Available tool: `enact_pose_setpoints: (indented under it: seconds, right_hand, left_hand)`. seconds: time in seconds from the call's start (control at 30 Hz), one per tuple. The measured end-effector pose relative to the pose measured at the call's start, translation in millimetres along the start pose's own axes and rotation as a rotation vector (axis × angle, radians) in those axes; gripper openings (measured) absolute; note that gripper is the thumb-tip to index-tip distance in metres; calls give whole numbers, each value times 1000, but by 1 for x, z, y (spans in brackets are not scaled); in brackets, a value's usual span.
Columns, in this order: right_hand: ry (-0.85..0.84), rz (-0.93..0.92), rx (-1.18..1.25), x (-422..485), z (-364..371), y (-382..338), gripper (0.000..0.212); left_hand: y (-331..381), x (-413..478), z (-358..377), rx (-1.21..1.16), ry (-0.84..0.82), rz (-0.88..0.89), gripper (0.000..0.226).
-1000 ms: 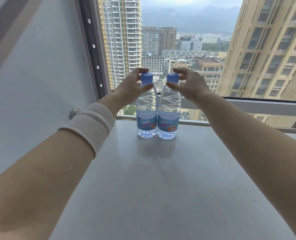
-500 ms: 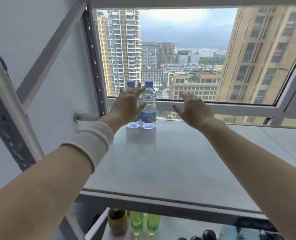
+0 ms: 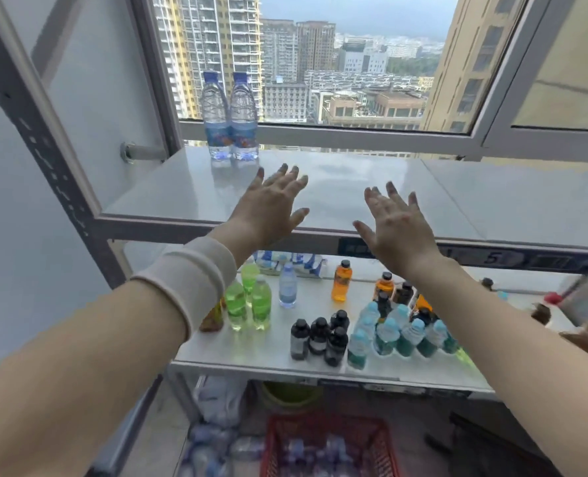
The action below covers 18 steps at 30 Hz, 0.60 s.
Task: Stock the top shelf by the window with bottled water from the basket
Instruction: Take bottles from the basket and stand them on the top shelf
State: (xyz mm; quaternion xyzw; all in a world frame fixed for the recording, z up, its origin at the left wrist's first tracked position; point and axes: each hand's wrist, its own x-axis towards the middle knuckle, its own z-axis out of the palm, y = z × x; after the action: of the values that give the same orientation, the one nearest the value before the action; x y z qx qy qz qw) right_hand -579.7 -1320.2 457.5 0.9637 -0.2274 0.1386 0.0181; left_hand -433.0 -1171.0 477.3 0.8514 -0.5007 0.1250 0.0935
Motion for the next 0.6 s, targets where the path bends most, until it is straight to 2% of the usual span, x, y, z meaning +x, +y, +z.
enact_pose_setpoints:
  seconds: [0.23,0.43,0.6]
  right_hand:
    - [-29,50,17,-98,32,-10,58]
    - [-275,127,46,-186,104,-17,59]
    - [-403,150,63,-244,167,1,58]
  left_hand:
    - [38,-83,28,-109,4,56,56]
    - [56,-161,104,-147,-273,-59,59]
    - [78,-197,170,-228,-469,-138,58]
